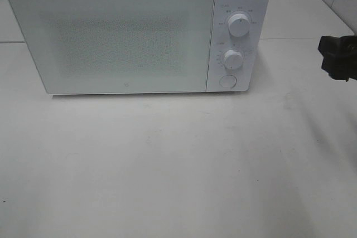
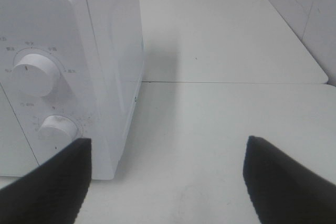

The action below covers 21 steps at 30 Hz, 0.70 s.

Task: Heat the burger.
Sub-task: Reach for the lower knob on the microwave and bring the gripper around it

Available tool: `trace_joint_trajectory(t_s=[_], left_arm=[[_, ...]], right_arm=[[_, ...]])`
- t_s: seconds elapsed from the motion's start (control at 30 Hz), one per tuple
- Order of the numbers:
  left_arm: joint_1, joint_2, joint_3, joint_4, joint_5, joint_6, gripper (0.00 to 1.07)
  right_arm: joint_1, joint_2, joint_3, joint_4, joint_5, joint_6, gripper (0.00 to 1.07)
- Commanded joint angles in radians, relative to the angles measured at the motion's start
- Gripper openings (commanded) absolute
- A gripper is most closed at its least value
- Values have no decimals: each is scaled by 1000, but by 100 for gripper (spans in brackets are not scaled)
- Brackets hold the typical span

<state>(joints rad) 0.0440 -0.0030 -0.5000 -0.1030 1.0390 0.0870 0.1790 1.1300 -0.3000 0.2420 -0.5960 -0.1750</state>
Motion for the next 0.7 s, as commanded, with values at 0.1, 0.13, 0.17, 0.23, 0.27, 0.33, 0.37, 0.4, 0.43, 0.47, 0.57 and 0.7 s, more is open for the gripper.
trace_joint_trajectory(t_s=[0.1, 0.13, 0.17, 0.23, 0.27, 0.33, 0.37, 0.4, 0.43, 0.47, 0.57, 0.7], left_arm=[[5, -14, 2, -2, -10, -1, 101], [5, -14, 2, -2, -10, -1, 101], [5, -14, 2, -2, -10, -1, 101], [5, -14, 2, -2, -10, -1, 101], [5, -14, 2, -2, -10, -1, 101], [5, -14, 2, -2, -10, -1, 101], [5, -14, 2, -2, -10, -1, 101], [5, -14, 2, -2, -10, -1, 101], [5, -14, 2, -2, -10, -1, 101], [5, -14, 2, -2, -10, -1, 101], [5, -14, 2, -2, -10, -1, 101], [5, -14, 2, -2, -10, -1, 101]], right_arm=[[111, 65, 23, 172, -188, -152, 76], [135, 86, 23, 207, -221, -176, 76], [180, 124, 23, 253, -288, -204, 76], [200, 148, 23, 274, -329, -207, 76], [235, 194, 23, 308, -413, -207, 76], [257, 217, 23, 323, -456, -207, 76], [294, 260, 23, 348, -533, -207, 76], [308, 280, 23, 350, -565, -206, 76], [308, 280, 23, 350, -565, -206, 76], [343, 327, 23, 363, -640, -199, 76], [387, 387, 16, 409, -717, -165, 76], [430, 438, 4, 463, -765, -137, 76]])
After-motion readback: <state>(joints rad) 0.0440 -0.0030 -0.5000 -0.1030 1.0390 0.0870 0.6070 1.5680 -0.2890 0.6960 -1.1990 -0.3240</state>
